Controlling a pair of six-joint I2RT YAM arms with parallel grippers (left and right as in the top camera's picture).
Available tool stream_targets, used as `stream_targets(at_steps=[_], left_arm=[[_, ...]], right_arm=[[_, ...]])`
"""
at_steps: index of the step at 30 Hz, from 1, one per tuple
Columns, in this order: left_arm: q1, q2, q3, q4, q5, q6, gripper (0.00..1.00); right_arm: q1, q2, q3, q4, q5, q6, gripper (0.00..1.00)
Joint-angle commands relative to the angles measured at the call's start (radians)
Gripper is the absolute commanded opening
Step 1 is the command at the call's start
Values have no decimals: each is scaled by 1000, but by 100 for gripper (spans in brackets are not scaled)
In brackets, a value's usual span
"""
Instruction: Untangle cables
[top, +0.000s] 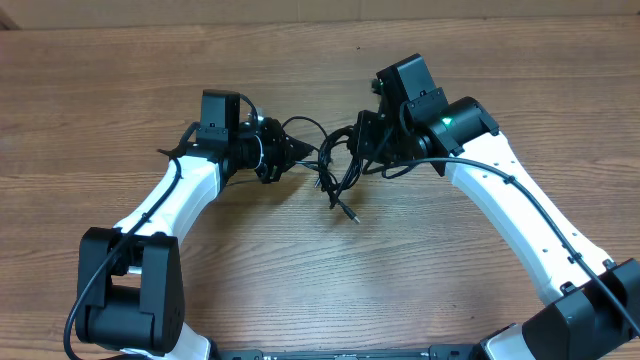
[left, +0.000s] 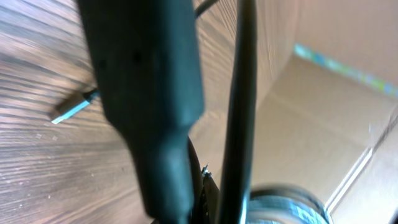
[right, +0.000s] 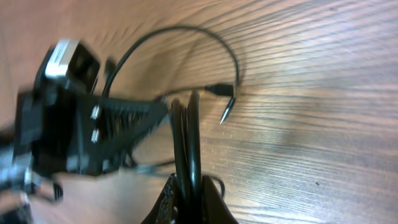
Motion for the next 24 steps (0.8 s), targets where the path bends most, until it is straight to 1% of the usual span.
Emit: stream_targets(at_steps=[1, 3, 5, 9, 14, 17, 20, 22, 23, 24], left_arm=[[-10, 10, 15, -4, 121, 144, 4], [-21, 10, 15, -6, 138, 169, 4], [-32, 10, 15, -7, 144, 203, 4], [-40, 10, 15, -10, 143, 316, 4], [-40, 10, 15, -10, 139, 441, 4], [-40, 10, 15, -10, 134, 470, 4], [-40, 11, 15, 6, 134, 453, 5], [-40, 11, 15, 31, 132, 439, 4], [-40, 11, 15, 45, 131, 440, 4], [-40, 10, 15, 55, 125, 440, 4]], right_arm=[[-1, -34, 23, 13, 107, 157, 4], [-1, -34, 17, 12, 119, 156, 4], [-1, -34, 8, 13, 138, 156, 8], [-1, -34, -13, 16, 181, 156, 8], [-1, -32, -26, 25, 179, 158, 10], [-1, -32, -26, 29, 168, 165, 11], [-1, -32, -26, 29, 132, 164, 8], [-1, -31, -26, 20, 119, 164, 8], [-1, -31, -26, 12, 119, 164, 9], [-1, -30, -26, 3, 119, 164, 12]])
